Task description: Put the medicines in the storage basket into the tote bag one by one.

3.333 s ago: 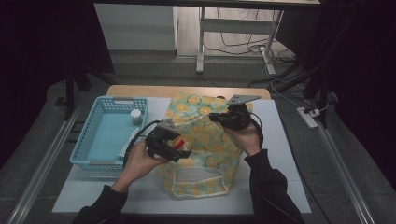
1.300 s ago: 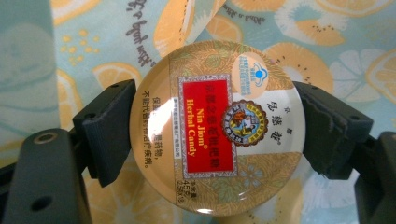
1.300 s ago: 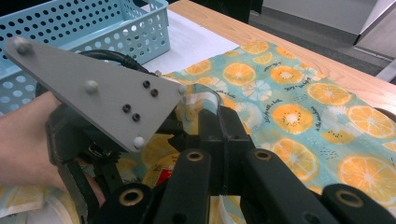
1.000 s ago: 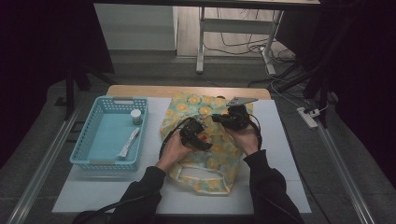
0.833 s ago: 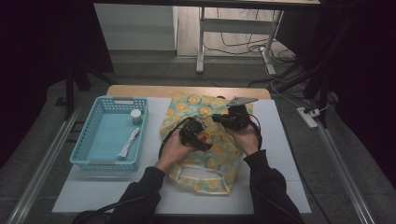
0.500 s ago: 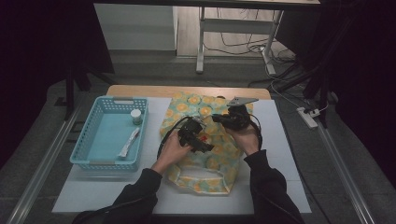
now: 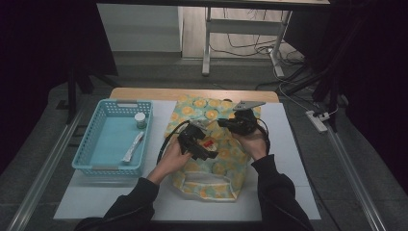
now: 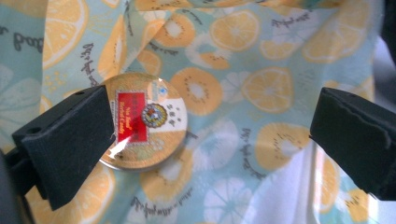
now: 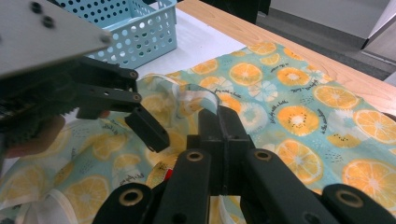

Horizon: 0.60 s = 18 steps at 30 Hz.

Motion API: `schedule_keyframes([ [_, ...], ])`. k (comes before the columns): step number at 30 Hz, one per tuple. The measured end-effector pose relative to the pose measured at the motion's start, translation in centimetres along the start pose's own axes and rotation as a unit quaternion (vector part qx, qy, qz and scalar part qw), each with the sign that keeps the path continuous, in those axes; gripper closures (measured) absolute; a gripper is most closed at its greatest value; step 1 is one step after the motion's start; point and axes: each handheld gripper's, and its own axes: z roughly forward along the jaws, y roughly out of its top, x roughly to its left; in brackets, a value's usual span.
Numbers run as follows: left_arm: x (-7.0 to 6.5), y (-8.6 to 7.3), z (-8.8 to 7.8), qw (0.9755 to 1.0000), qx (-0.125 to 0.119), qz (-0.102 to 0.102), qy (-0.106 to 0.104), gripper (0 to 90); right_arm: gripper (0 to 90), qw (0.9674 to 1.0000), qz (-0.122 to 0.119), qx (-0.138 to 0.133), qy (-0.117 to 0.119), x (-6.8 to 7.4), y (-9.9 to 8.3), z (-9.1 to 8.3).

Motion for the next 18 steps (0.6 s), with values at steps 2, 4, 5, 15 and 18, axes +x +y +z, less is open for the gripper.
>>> schedule_keyframes([
  [2,-0.2,-0.1,-0.4,1.0000,0.000,0.003,0.000,0.2,90.0,1.0000,0.001,0.000,0.001,0.0,0.0,0.0],
  [4,-0.4,-0.2,-0.8,1.0000,0.000,0.005,-0.004,0.2,90.0,1.0000,0.001,0.000,0.001,0.0,0.0,0.0],
  [5,-0.5,-0.2,-1.0,1.0000,-0.002,0.004,-0.008,0.1,90.0,1.0000,0.001,0.000,0.001,0.0,0.0,0.0],
  [15,-0.7,-0.9,-2.8,0.9998,-0.001,0.009,-0.019,0.0,90.0,1.0000,-0.001,-0.001,0.001,0.1,0.1,-0.1],
  [18,-0.5,-1.1,-3.4,0.9998,-0.002,0.007,-0.016,0.0,90.0,1.0000,-0.001,-0.002,0.001,0.1,0.1,-0.1],
])
